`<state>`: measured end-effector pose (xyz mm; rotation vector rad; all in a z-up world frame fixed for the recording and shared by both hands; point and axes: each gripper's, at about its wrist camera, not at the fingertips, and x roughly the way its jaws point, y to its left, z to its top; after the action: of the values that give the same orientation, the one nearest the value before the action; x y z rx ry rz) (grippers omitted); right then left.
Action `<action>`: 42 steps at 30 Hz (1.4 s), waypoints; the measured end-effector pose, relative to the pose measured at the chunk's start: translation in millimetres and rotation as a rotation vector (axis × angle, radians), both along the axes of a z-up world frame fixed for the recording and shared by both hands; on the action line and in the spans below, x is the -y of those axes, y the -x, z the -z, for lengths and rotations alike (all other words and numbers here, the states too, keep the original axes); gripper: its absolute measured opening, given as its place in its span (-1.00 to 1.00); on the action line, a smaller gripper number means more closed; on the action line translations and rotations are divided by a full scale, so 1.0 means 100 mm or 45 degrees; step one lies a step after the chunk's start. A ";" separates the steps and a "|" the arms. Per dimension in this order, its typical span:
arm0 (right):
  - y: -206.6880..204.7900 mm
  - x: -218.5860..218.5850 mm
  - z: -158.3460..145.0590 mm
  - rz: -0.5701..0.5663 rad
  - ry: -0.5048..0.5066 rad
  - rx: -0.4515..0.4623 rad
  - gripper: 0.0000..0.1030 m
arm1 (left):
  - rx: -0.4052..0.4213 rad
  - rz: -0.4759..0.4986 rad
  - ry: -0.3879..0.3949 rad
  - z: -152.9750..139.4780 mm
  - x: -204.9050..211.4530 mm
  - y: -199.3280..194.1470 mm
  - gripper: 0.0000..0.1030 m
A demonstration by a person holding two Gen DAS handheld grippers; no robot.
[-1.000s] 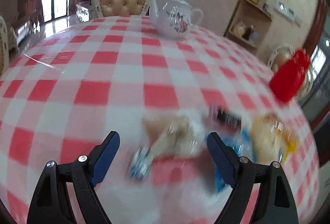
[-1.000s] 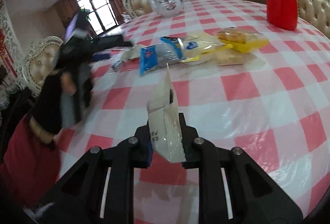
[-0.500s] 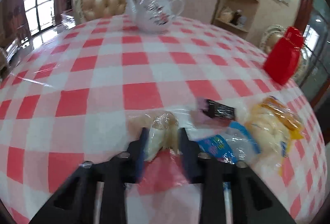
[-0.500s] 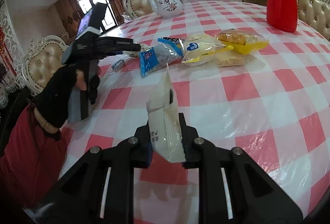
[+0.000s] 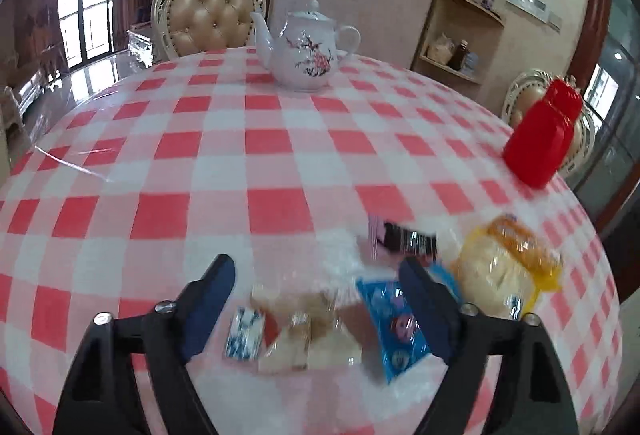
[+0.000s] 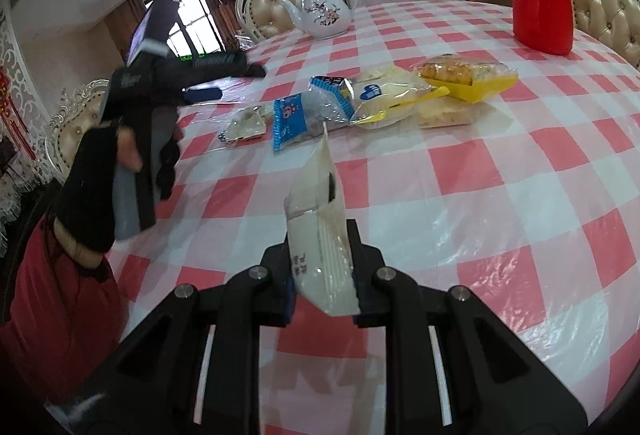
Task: Organize snacks
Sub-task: 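Grasp a white snack packet with the right gripper while the left grasps a clear pastry bag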
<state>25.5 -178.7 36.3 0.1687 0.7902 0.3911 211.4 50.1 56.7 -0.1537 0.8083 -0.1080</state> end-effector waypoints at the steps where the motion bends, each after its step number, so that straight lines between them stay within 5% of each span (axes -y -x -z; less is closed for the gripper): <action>1: 0.00 -0.02 0.00 -0.008 0.001 -0.001 -0.55 | -0.019 0.002 -0.015 0.01 0.02 -0.04 0.66; 6: -0.01 -0.07 0.03 -0.031 0.009 -0.017 -0.55 | -0.179 0.045 -0.145 0.25 0.15 -0.12 0.60; 9: 0.00 -0.06 0.03 -0.028 0.008 -0.016 -0.55 | -0.242 0.098 -0.197 0.38 0.20 -0.11 0.10; 19: 0.03 -0.03 -0.04 -0.010 0.007 0.019 -0.55 | -0.209 0.246 -0.290 0.41 0.36 0.22 0.03; 21: 0.04 -0.03 -0.05 -0.008 0.003 0.023 -0.55 | -0.179 0.268 -0.226 0.41 0.35 0.31 0.00; 25: 0.07 -0.04 -0.08 -0.019 -0.007 0.035 -0.55 | -0.134 0.320 -0.224 0.34 0.38 0.71 -0.25; 32: 0.16 -0.19 -0.12 -0.089 0.005 0.054 -0.55 | -0.096 0.421 -0.053 0.20 0.24 1.43 -0.23; 37: 0.15 -0.23 -0.07 -0.091 0.030 0.035 -0.54 | -0.151 0.379 -0.050 0.42 0.20 1.37 -0.02; 42: 0.13 -0.23 -0.04 -0.082 0.042 0.023 -0.54 | -0.102 0.325 -0.174 0.50 0.27 1.33 0.19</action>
<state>12.2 -156.2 39.9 0.1092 0.7850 0.4396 78.3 22.9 6.4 0.0751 0.9103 -0.2881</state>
